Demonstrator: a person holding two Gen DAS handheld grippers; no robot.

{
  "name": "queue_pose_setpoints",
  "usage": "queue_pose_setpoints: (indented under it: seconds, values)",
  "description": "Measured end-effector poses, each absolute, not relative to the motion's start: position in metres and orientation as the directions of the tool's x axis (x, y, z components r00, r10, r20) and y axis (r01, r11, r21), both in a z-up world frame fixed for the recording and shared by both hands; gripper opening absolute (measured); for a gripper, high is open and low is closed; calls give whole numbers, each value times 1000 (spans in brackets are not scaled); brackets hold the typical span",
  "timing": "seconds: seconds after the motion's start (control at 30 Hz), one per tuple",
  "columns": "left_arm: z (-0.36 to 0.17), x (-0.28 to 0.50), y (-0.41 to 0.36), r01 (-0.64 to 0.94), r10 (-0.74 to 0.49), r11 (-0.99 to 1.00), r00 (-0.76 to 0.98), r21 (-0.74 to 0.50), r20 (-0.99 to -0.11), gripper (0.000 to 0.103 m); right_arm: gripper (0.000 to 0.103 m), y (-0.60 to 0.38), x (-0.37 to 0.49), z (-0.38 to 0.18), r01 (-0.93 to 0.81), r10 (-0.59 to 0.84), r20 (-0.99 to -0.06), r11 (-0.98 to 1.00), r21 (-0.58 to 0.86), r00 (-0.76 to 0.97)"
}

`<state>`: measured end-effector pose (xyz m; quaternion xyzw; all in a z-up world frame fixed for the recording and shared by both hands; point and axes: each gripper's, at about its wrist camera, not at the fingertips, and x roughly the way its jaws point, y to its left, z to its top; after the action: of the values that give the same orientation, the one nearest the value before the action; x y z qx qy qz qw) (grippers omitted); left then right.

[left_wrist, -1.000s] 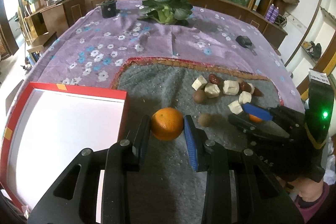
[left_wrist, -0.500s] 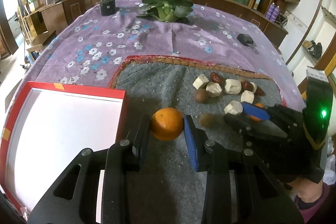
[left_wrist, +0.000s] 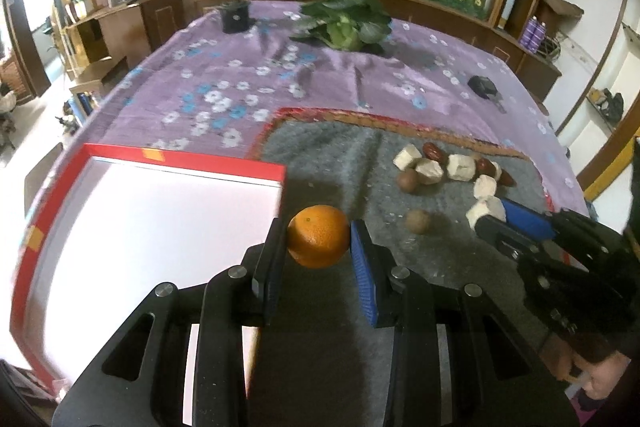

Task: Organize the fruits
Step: 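Carry orange and beige cube into the red-rimmed white tray and open both grippers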

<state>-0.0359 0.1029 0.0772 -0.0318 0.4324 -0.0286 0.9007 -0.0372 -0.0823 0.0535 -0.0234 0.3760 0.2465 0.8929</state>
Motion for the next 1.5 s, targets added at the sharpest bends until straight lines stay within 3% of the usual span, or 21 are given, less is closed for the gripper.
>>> queue_pose_setpoints:
  seconds: [0.53, 1.13, 1.2, 1.3, 1.33, 1.5]
  values:
    - [80, -47, 177, -113, 55, 993, 625, -20, -779, 31, 28, 31, -54, 71, -640, 552, -666, 755, 144, 501]
    - [36, 12, 237, -235, 50, 968, 518, -86, -854, 32, 28, 119, 0, 33, -709, 505, -763, 700, 89, 403]
    - [36, 14, 236, -235, 61, 969, 523, -75, -850, 35, 28, 121, 4, 27, -701, 486, -773, 709, 77, 407]
    - [33, 17, 236, -245, 85, 968, 520, -53, -850, 56, 28, 121, 8, 21, -689, 477, -774, 721, 74, 416]
    - [33, 16, 236, -247, 86, 968, 524, -54, -847, 62, 33, 122, 7, 21, -692, 475, -770, 719, 61, 426]
    - [34, 9, 233, -254, 112, 967, 527, -31, -842, 62, 40, 119, 2, 26, -698, 498, -759, 712, 80, 420]
